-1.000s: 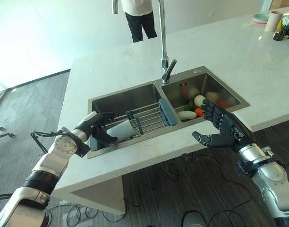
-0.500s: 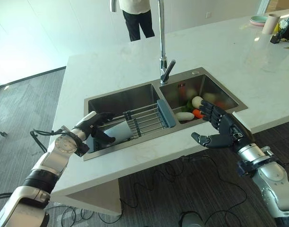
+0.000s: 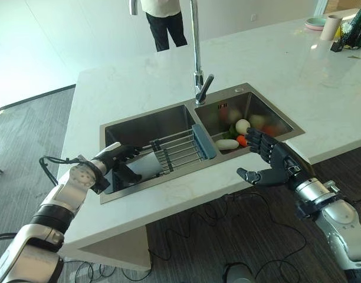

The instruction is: Place the dishes in the dishwasher.

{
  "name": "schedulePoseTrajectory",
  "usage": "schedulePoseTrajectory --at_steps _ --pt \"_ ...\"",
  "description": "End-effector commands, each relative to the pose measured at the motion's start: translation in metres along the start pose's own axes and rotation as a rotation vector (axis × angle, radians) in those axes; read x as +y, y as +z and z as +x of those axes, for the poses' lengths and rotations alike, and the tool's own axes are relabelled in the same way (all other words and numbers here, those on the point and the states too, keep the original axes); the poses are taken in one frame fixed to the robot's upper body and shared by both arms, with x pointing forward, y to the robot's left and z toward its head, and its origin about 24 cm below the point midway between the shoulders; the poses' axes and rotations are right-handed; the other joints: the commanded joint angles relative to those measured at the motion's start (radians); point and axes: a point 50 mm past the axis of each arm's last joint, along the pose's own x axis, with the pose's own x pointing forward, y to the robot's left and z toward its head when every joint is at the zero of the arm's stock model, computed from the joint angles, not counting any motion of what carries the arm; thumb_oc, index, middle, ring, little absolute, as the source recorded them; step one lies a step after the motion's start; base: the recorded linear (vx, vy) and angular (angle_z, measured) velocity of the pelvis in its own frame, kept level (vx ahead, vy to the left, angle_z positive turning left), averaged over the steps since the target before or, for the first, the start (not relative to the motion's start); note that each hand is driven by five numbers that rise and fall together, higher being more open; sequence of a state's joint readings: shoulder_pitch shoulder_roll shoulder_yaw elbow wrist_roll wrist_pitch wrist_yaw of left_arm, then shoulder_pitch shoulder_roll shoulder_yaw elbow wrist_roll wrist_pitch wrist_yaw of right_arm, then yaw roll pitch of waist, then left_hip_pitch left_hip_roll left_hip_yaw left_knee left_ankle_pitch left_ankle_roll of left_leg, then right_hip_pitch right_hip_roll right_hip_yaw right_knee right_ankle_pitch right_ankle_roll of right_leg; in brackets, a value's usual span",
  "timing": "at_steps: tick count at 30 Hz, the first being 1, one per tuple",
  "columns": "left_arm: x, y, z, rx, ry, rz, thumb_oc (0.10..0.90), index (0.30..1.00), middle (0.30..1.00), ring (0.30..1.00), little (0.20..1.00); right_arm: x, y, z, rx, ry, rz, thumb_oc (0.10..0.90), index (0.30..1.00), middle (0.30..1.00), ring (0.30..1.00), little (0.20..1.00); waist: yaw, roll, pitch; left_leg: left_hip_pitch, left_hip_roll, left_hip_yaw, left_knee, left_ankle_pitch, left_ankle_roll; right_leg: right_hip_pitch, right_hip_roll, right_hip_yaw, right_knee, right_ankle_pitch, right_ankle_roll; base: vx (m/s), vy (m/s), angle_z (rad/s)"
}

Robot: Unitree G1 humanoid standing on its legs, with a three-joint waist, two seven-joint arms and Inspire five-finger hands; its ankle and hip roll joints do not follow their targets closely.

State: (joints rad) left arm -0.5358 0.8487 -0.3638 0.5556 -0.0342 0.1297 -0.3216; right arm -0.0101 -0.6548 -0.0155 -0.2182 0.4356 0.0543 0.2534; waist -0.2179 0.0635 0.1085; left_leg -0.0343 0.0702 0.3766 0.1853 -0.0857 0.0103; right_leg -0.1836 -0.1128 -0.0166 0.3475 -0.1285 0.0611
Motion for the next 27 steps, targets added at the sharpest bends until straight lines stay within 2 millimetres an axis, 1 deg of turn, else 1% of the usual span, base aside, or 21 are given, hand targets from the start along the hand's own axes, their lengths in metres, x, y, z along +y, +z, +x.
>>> schedulePoseTrajectory --at_steps 1,6,9,15,27 --pt "0.0523 0.0353 -0.0098 -0.110 0.146 0.034 0.800 0.900 0.900 0.900 0.900 -0.0109 0.0504 0.0138 -0.233 0.014 -0.071 0.800 0.900 0.900 0.900 0.900 0.002 0.019 -0.061 0.011 0.079 -0.088 0.115 -0.118 -0.049 0.050 -0.035 -0.020 -0.047 0.019 0.078 0.00 0.004 -0.03" --pt "0.0533 0.0389 -0.0079 -0.097 0.124 0.047 0.800 0.900 0.900 0.900 0.900 -0.0116 0.0517 0.0157 -0.229 0.029 -0.085 0.800 0.900 0.900 0.900 0.900 -0.004 0.024 -0.058 0.013 0.077 -0.083 0.115 -0.118 -0.048 0.049 -0.035 -0.018 -0.047 0.019 0.077 0.00 0.000 0.00" --pt "0.0519 0.0375 -0.0072 -0.092 0.121 0.048 0.800 0.900 0.900 0.900 0.900 -0.0108 0.0509 0.0155 -0.225 0.033 -0.086 0.800 0.900 0.900 0.900 0.900 -0.005 0.024 -0.059 0.013 0.076 -0.082 0.115 -0.118 -0.048 0.049 -0.034 -0.017 -0.047 0.018 0.076 0.00 0.000 0.00" --pt "0.0501 0.0342 -0.0053 -0.073 0.118 0.040 0.800 0.900 0.900 0.900 0.900 -0.0100 0.0506 0.0154 -0.224 0.042 -0.084 0.800 0.900 0.900 0.900 0.900 -0.008 0.022 -0.059 0.014 0.077 -0.078 0.115 -0.119 -0.047 0.048 -0.032 -0.016 -0.047 0.019 0.076 0.00 0.000 0.00" --pt "0.0480 0.0341 -0.0030 -0.081 0.138 0.049 0.800 0.900 0.900 0.900 0.900 -0.0089 0.0505 0.0164 -0.226 0.054 -0.079 0.800 0.900 0.900 0.900 0.900 -0.010 0.017 -0.059 0.016 0.079 -0.078 0.115 -0.119 -0.047 0.048 -0.028 -0.015 -0.047 0.020 0.074 0.00 0.000 0.00"
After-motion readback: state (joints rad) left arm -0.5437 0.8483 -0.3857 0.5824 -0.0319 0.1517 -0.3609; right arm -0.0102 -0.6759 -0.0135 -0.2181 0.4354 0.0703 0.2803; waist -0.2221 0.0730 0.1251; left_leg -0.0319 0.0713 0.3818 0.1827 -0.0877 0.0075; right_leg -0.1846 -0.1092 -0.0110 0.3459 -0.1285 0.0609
